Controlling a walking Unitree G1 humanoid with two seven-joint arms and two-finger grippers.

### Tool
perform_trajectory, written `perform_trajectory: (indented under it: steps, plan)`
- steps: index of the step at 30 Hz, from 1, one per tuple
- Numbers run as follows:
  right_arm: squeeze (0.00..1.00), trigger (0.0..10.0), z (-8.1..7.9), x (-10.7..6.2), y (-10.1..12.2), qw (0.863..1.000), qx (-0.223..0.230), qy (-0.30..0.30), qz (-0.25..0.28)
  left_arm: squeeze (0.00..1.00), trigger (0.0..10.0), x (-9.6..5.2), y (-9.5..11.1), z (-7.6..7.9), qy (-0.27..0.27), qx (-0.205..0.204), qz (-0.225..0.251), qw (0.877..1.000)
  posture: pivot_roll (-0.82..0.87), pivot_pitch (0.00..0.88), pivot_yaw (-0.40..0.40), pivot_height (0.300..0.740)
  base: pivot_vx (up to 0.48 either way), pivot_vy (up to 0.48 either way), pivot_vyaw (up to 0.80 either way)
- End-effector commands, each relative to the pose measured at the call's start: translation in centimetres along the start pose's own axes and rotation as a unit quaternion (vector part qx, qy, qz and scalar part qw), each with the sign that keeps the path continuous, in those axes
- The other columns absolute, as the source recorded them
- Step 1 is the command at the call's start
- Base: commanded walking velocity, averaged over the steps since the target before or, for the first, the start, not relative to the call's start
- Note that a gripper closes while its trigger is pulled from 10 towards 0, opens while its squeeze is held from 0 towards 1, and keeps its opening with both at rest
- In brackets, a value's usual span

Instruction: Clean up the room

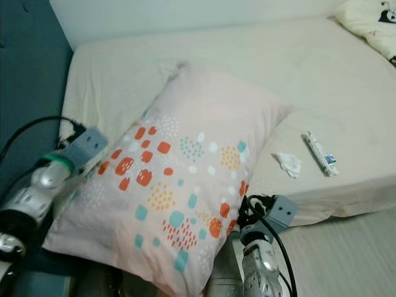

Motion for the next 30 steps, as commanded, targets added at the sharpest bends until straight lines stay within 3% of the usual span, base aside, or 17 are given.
perform_trajectory:
  steps: [1,4,7,9,11,12,15,16,18,24,25,27,30]
  plan:
    - [0.0,10.0,-0.9,0.3,-0.4,1.0,-0.011,0.018,-0.01,0.0,10.0,-0.5,-1.3,1.5,-0.052,0.007,-0.012,0.999,-0.12,0.09,0.132,0.575,0.0,0.0,0.0]
    - [0.0,10.0,-1.4,0.9,0.1,0.999,-0.019,0.031,-0.005,0.0,10.0,-0.8,-1.7,2.1,-0.084,0.002,-0.011,0.996,-0.11,0.092,0.131,0.575,0.0,0.0,0.0]
    - [0.0,10.0,-3.4,3.0,2.1,0.997,-0.034,0.07,0.008,0.0,10.0,-1.9,-1.7,4.9,-0.17,-0.008,0.005,0.985,-0.1,0.093,0.122,0.575,0.0,0.0,0.0]
    - [0.0,10.0,-3.4,3.0,2.1,0.997,-0.034,0.07,0.008,0.0,10.0,-1.9,-1.7,4.9,-0.17,-0.008,0.005,0.985,-0.1,0.093,0.122,0.575,0.0,0.0,0.0]
    - [0.0,10.0,-5.0,4.3,3.2,0.995,-0.034,0.099,0.009,0.0,10.0,-2.5,0.0,7.6,-0.214,-0.031,0.037,0.976,-0.09,0.09,0.117,0.575,0.0,0.0,0.0]
    - [0.0,10.0,-5.0,4.3,3.2,0.995,-0.034,0.099,0.009,0.0,10.0,-2.5,0.0,7.6,-0.214,-0.031,0.037,0.976,-0.09,0.09,0.117,0.575,0.0,0.0,0.0]
    - [0.0,10.0,-6.9,6.0,4.9,0.993,-0.016,0.116,0.01,0.0,10.0,-3.3,3.0,11.4,-0.257,-0.038,0.082,0.962,-0.09,0.093,0.113,0.575,0.0,0.0,0.0]
    - [0.0,10.0,-6.9,6.0,4.9,0.993,-0.016,0.116,0.01,0.0,10.0,-3.3,3.0,11.4,-0.257,-0.038,0.082,0.962,-0.09,0.093,0.113,0.575,0.0,0.0,0.0]
    - [0.0,10.0,-8.3,6.9,6.7,0.991,-0.017,0.13,0.025,0.0,10.0,-4.1,4.9,13.0,-0.283,-0.056,0.109,0.951,-0.09,0.092,0.112,0.575,0.0,0.0,0.0]
    - [0.0,10.0,-11.1,7.9,10.4,0.983,-0.044,0.167,0.063,0.0,10.0,-5.6,7.1,13.0,-0.301,-0.081,0.149,0.938,-0.09,0.087,0.103,0.575,0.0,0.0,0.0]
    - [0.0,10.0,-12.5,8.1,11.7,0.977,-0.061,0.187,0.076,0.0,10.0,-6.1,7.8,12.5,-0.304,-0.096,0.164,0.933,-0.08,0.086,0.098,0.575,0.0,0.0,0.0]
    - [0.0,10.0,-13.3,8.2,12.5,0.974,-0.073,0.199,0.084,0.0,10.0,-6.5,8.2,12.2,-0.307,-0.106,0.173,0.93,-0.08,0.086,0.098,0.575,0.0,0.0,0.0]
    - [0.0,10.0,-16.3,8.4,15.0,0.959,-0.098,0.242,0.106,0.0,10.0,-8.3,8.7,12.0,-0.337,-0.126,0.189,0.914,-0.06,0.075,0.085,0.575,0.0,0.0,0.0]
Point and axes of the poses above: a point about 5 cm out from each wrist's last joint towards the gripper, its own x axis pointing out of the wrist towards the gripper, its own y axis along the axis of the wrist's last joint, z = x × y, the point moved 6 cm from there along x, pointing out of the wrist towards the gripper, and after that the axes turned 7 degrees about -x, right-handed, at the moved point
